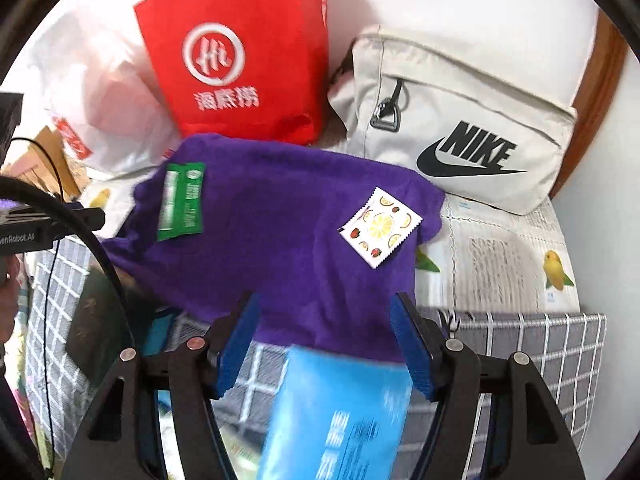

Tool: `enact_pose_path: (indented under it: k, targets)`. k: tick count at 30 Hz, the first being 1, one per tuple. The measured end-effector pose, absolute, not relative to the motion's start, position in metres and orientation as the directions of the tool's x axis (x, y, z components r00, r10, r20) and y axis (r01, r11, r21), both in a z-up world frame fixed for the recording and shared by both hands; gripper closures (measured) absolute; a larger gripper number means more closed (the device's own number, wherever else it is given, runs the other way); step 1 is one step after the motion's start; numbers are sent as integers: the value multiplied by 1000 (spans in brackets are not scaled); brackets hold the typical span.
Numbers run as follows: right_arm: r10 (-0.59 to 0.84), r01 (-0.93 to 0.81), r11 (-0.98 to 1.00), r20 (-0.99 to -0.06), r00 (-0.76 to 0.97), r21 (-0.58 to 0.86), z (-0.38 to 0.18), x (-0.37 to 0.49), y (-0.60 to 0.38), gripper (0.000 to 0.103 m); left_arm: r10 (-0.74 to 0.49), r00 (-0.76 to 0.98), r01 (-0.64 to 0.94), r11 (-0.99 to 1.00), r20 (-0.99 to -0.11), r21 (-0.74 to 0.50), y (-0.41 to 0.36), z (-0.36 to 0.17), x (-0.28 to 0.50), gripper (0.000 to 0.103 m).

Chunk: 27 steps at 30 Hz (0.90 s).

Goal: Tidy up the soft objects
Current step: 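Move the right gripper back to the pile and grasp the yellow bag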

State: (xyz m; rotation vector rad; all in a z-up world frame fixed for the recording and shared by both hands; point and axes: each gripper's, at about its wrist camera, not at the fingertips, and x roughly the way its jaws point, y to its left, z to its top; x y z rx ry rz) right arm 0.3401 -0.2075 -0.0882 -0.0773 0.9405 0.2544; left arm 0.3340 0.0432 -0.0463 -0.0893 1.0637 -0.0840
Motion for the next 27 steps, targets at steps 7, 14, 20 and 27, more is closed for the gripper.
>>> enact_pose_path:
  k: [7,14,20,27]
  targets:
    - [244,-266,959,-747,619,92,-75,269,-206,36,-111,582,55,994,-805,-97,42,-23,256,35]
    - [274,-283,952,-738,616,117,-91,203,-206,36,-121,580,36,992,-806,-123,45,-37,203,35]
    - [262,-290,952,-756,600,99,-114,156,-208,36,-177,551,18,980,-816,-200,51,-65,163,35]
    - [317,-321,935,-766,560,152,-141,117,-205,36,-168,544,-7,979,-822,-204,51,-90,128,35]
